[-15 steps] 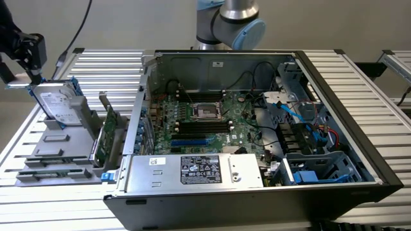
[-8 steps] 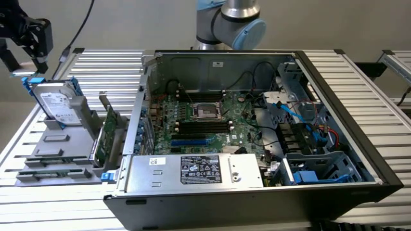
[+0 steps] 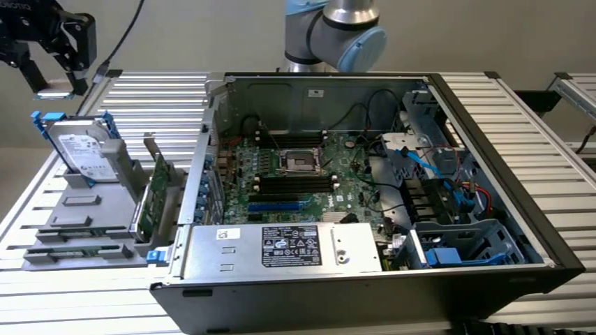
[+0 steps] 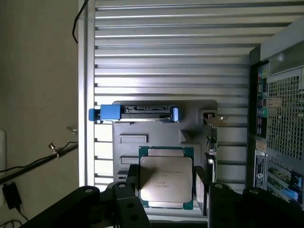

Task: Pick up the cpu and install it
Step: 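Pick up the cpu and move it towards the insertion slot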

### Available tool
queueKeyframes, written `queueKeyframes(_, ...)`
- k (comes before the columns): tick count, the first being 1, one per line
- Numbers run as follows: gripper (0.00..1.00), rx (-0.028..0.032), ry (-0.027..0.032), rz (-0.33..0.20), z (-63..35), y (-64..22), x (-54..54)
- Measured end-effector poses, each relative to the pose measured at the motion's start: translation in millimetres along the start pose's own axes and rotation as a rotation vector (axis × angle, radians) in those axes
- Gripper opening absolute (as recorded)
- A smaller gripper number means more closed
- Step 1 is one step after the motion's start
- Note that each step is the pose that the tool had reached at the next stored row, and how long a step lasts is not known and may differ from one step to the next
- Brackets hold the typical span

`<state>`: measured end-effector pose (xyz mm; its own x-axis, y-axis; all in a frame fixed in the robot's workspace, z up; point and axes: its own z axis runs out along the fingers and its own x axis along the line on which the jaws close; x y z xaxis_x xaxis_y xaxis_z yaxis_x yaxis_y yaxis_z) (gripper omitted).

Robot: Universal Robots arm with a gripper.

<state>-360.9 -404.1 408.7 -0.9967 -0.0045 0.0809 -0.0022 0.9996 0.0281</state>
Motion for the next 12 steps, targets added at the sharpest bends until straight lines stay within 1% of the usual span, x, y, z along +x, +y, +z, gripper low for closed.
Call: queueKeyframes(12,0.55,-0.0001,-0.0001,0.000,-16.4,7.9,-38.2)
